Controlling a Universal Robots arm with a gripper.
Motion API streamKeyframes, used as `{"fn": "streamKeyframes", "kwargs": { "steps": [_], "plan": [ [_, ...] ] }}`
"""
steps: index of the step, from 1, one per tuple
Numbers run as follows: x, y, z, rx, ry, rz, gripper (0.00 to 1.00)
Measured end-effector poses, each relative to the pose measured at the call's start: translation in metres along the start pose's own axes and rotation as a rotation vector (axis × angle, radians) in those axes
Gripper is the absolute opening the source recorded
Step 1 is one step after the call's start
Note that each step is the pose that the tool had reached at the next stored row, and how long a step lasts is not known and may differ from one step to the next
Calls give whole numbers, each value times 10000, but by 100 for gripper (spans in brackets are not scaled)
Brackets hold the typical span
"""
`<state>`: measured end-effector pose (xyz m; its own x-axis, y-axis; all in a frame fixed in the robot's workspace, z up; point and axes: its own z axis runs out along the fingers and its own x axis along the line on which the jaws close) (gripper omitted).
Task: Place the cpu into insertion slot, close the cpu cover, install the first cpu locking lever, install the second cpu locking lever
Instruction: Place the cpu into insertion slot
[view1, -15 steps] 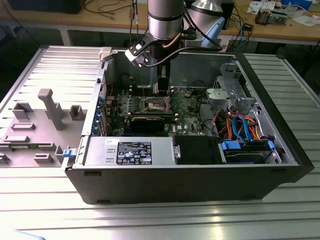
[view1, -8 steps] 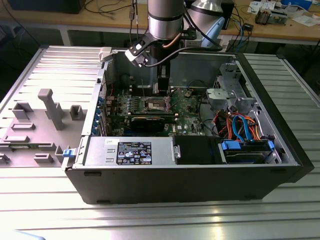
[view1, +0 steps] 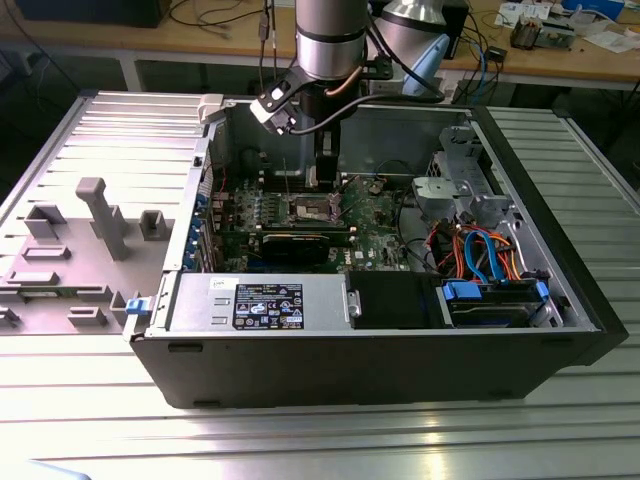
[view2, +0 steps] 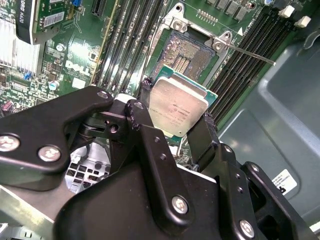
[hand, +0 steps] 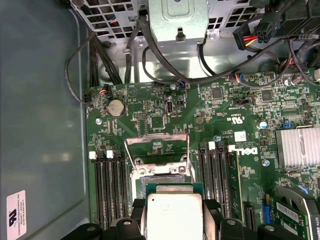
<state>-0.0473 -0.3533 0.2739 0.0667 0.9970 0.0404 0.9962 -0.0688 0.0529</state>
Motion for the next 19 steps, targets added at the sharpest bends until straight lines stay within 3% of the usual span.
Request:
{"fn": "streamKeyframes", "kwargs": {
  "steps": [4, 8, 19],
  "plan": [
    [-1, -6, 20, 24, 36, -630, 54],
    [-3, -33, 24, 25, 51, -639, 54],
    [-3, -34, 24, 27, 55, -639, 54]
  ]
}}
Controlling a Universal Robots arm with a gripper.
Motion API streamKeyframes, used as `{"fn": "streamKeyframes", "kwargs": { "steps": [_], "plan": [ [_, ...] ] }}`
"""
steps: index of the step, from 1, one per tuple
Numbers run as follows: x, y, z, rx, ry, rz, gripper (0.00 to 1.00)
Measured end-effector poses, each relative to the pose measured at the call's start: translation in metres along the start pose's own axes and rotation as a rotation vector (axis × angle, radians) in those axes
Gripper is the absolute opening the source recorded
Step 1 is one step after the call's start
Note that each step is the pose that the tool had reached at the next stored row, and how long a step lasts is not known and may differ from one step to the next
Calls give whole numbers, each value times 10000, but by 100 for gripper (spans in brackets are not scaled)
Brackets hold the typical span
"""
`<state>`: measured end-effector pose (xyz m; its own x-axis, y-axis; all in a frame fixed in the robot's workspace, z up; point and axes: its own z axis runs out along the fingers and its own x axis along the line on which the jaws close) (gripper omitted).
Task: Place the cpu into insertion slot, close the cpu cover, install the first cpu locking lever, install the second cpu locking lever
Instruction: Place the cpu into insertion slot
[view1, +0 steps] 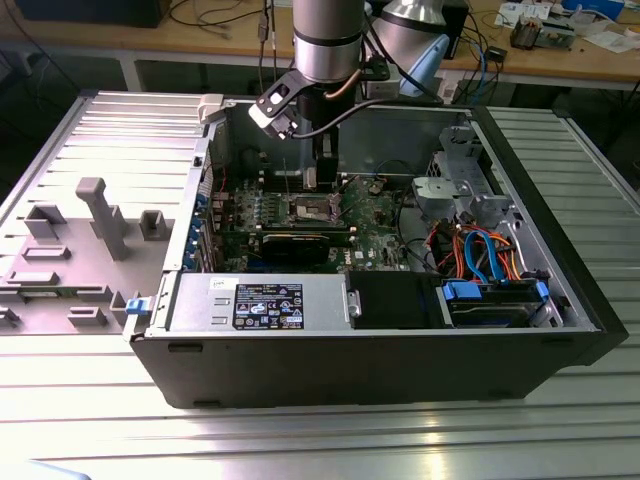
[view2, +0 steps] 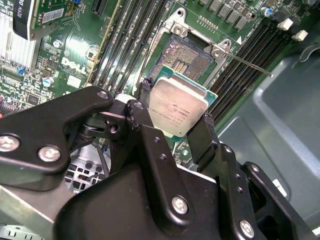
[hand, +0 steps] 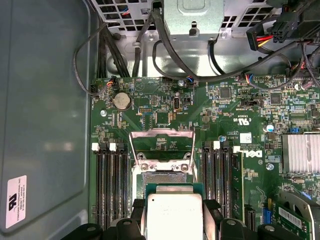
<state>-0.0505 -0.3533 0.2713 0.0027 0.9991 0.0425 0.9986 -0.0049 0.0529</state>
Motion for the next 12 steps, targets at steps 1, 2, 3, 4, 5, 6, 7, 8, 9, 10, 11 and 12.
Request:
{"fn": "streamKeyframes", "kwargs": {
  "steps": [1, 2, 3, 4, 5, 6, 7, 8, 9, 10, 11, 12],
  "plan": [
    [0, 0, 0, 0, 0, 0, 54],
    [0, 0, 0, 0, 1, 0, 54],
    [0, 0, 0, 0, 1, 0, 54],
    [0, 0, 0, 0, 2, -11, 54],
    [-1, -1, 5, 5, 8, -122, 54],
    [-1, -1, 10, 13, 18, -297, 54],
    [-1, -1, 15, 19, 26, -448, 54],
    [0, -1, 20, 24, 34, -575, 54],
    [2, -1, 33, 26, 37, -647, 54],
    [3, -2, 44, 27, 38, -649, 54],
    [7, -3, 59, 27, 37, -648, 54],
    [12, -5, 84, 28, 36, -648, 54]
  ]
}}
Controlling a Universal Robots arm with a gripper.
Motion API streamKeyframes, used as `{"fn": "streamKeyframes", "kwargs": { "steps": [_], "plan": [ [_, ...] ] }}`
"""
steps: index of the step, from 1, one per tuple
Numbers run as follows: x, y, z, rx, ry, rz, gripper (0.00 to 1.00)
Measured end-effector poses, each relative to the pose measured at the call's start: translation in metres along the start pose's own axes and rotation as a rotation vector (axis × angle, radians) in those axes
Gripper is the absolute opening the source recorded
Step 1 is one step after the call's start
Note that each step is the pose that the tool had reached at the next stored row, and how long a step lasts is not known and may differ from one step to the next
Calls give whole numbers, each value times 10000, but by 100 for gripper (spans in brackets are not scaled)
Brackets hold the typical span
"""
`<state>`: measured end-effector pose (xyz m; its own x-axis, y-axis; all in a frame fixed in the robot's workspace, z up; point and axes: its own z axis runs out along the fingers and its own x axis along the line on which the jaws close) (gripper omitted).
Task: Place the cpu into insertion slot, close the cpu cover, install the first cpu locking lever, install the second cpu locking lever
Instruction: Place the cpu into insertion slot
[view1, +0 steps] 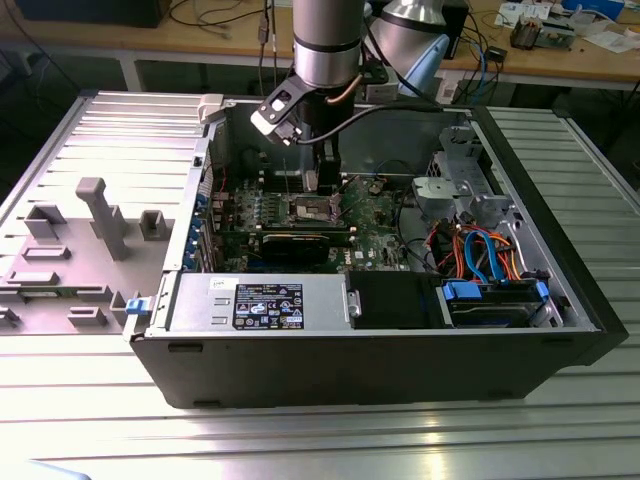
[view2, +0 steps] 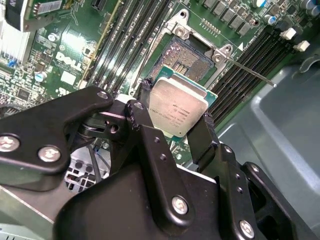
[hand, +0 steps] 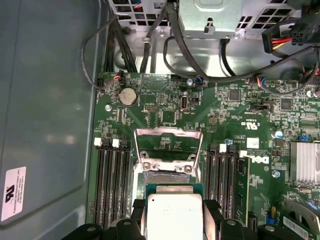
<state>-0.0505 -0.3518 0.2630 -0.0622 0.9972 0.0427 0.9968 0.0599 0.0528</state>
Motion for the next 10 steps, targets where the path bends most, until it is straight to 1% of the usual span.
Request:
{"fn": "streamKeyframes", "kwargs": {
  "steps": [5, 8, 9, 10],
  "plan": [
    [38, -2, 61, 1, 1, 1, 54],
    [53, -3, 79, 0, 7, 1, 54],
    [54, -8, 95, 1, 8, 0, 54],
    [56, -10, 127, 5, 9, 0, 54]
  ]
}}
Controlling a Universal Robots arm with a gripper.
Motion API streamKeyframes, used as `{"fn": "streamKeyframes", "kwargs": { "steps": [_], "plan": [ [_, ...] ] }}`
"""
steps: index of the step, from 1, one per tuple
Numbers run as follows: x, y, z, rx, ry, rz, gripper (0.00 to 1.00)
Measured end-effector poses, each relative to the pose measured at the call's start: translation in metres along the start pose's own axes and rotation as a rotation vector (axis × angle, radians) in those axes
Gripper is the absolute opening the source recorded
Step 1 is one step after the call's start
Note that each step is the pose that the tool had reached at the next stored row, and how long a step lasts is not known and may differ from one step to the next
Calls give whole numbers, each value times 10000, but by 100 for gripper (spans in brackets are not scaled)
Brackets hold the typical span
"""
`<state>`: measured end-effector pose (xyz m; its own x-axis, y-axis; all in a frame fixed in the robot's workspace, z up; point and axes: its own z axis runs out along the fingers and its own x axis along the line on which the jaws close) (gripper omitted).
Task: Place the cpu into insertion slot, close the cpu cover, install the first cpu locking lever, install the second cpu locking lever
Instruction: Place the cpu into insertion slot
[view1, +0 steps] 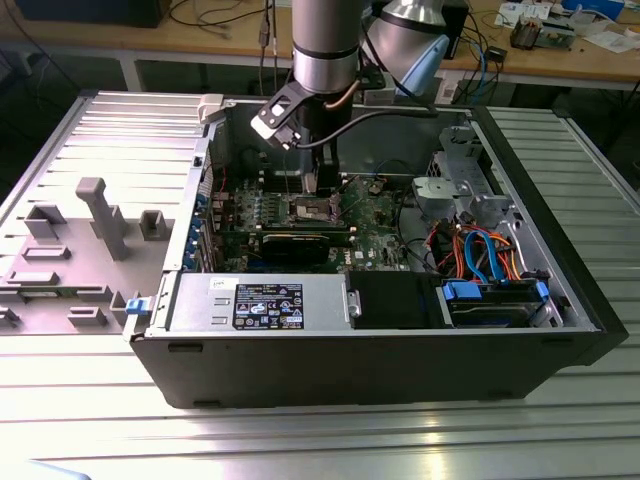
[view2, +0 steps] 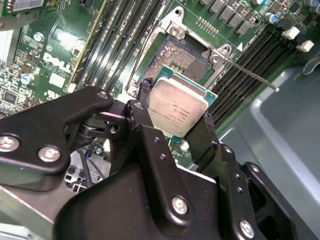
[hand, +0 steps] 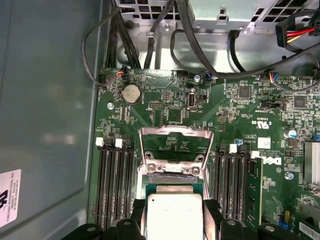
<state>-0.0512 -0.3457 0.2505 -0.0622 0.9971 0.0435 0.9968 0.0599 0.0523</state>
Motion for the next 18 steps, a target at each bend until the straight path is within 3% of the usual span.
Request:
{"fn": "streamKeyframes", "kwargs": {
  "steps": [5, 7, 9, 10, 11, 12, 13, 18],
  "plan": [
    [5, -12, 92, 7, -12, 130, 54],
    [5, -20, 117, 3, -42, 222, 54],
    [8, -25, 126, 10, -150, 228, 54],
    [10, -26, 128, 15, -245, 223, 54],
    [13, -26, 130, 22, -391, 215, 54],
    [19, -27, 135, 26, -465, 212, 54],
    [27, -31, 155, 26, -493, 224, 54],
    [41, -70, 234, 22, -507, 448, 54]
  ]
}}
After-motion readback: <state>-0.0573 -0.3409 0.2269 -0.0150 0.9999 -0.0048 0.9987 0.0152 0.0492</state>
